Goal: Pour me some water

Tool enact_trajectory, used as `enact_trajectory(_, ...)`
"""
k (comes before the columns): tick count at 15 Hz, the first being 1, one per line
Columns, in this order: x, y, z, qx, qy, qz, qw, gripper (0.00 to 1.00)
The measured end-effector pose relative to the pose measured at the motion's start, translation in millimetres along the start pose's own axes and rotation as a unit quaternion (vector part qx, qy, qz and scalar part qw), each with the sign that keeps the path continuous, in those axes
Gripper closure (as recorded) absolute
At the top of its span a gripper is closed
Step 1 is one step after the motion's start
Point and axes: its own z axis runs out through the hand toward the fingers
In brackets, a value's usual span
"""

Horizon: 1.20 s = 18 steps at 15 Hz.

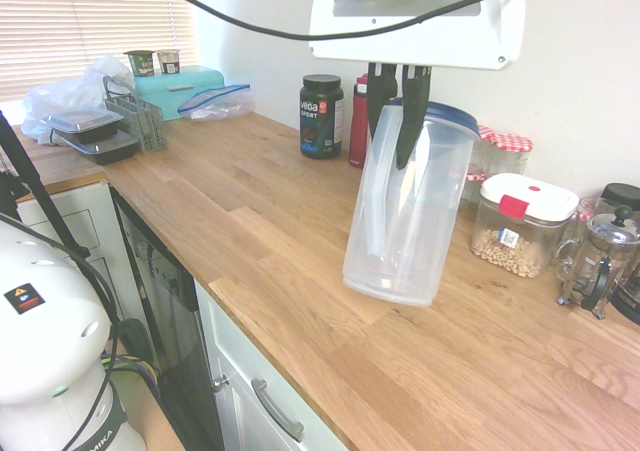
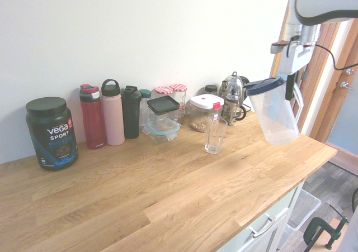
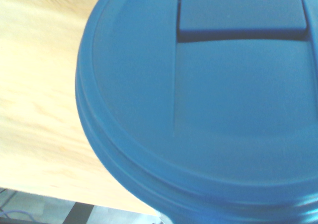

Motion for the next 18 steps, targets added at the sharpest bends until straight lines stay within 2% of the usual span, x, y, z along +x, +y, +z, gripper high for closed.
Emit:
enact_trajectory(2,10.5,-36.0,13.5,-0.046,-0.023,0.006,0.999,1.00)
enact_trajectory(4,22.3,-64.2,30.3,-0.070,-0.041,0.010,0.997,1.00)
enact_trajectory(10,38.9,-102.9,55.9,-0.127,-0.094,0.016,0.987,1.00)
enact_trajectory(13,52.5,-123.1,67.3,-0.145,-0.109,0.019,0.983,1.00)
enact_trajectory(18,59.7,-127.1,62.0,-0.145,-0.110,0.022,0.983,1.00)
